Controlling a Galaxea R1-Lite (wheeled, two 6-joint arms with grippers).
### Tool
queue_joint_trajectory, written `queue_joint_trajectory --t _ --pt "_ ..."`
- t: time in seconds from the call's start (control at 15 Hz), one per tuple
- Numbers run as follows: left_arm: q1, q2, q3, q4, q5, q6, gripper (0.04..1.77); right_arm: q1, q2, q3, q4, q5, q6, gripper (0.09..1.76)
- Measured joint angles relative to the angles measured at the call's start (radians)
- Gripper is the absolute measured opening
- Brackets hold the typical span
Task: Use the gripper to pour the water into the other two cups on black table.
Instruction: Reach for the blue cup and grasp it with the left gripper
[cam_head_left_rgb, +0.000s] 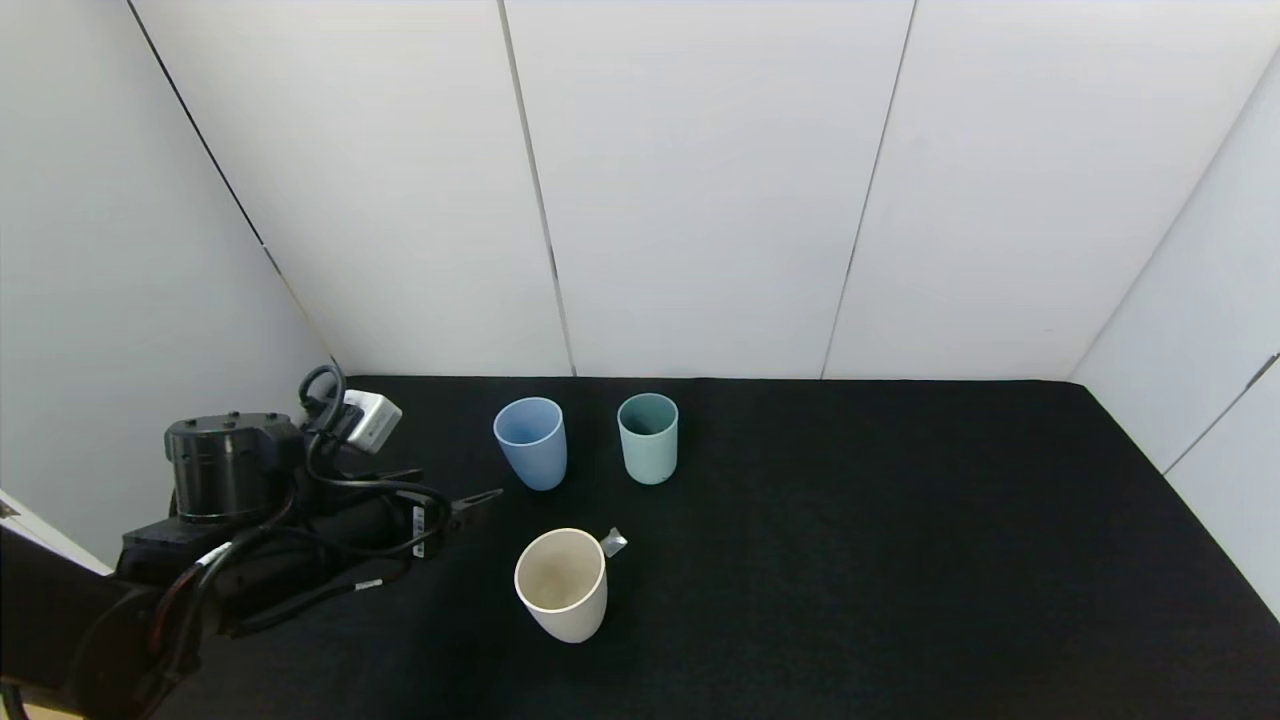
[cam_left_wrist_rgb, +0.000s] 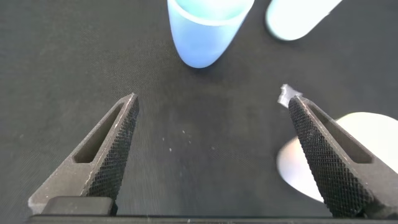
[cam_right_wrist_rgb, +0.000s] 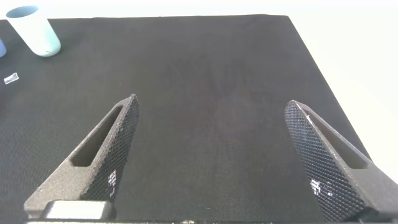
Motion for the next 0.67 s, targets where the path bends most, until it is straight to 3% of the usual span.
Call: queue_joint_trajectory --t 0.27,0.67 --pt "-0.001 0.107 -0.033 -0.086 -0.013 0.013 1.72 0.000 0.000 0.000 0.000 0.000 0.000 1.71" --pt "-0.004 0.199 -0.102 -0.121 -0.015 0.023 1.72 0.000 0.000 0.000 0.000 0.000 0.000 1.71"
